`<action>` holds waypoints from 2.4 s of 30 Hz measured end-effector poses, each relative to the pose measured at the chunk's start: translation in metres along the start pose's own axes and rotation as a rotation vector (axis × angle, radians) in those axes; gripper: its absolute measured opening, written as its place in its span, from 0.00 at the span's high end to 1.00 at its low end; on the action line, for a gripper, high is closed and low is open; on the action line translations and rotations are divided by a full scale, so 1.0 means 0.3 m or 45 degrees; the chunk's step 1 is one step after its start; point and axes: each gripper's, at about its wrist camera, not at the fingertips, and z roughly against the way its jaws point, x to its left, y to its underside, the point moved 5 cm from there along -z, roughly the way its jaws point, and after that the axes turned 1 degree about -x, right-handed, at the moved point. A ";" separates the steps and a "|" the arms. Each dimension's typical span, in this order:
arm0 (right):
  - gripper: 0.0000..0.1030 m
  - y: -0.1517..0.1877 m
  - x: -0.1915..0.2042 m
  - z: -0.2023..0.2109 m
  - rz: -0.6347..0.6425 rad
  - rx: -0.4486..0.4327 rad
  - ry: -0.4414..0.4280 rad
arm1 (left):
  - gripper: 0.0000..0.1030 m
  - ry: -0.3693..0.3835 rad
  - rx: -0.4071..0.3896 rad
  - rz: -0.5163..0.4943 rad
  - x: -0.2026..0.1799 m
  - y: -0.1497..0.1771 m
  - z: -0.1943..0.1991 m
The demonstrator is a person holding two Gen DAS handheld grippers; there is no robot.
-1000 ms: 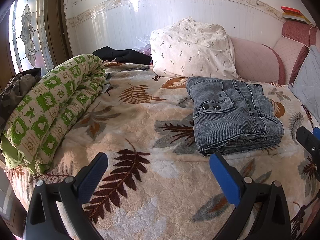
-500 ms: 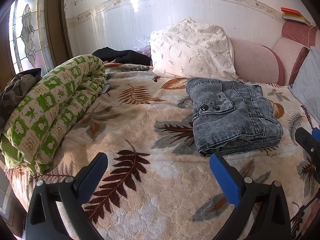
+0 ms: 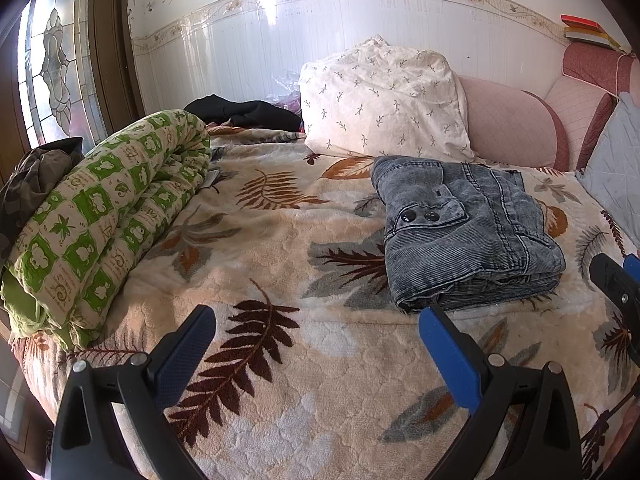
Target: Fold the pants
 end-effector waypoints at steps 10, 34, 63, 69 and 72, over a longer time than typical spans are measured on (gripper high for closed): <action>0.14 -0.002 0.002 -0.002 0.000 0.000 0.000 | 0.00 0.001 -0.002 0.001 0.000 -0.002 0.002; 0.14 -0.057 -0.012 -0.067 -0.062 -0.009 -0.010 | 0.00 -0.008 0.017 -0.007 0.004 0.002 -0.020; 0.14 -0.017 0.061 -0.054 0.090 -0.015 -0.012 | 0.00 0.011 0.040 0.002 0.010 0.008 -0.038; 0.14 -0.016 0.064 -0.050 0.091 -0.021 -0.015 | 0.00 0.017 0.041 -0.001 0.006 0.009 -0.039; 0.14 -0.016 0.065 -0.049 0.091 -0.020 -0.015 | 0.00 0.022 0.042 0.000 0.005 0.010 -0.038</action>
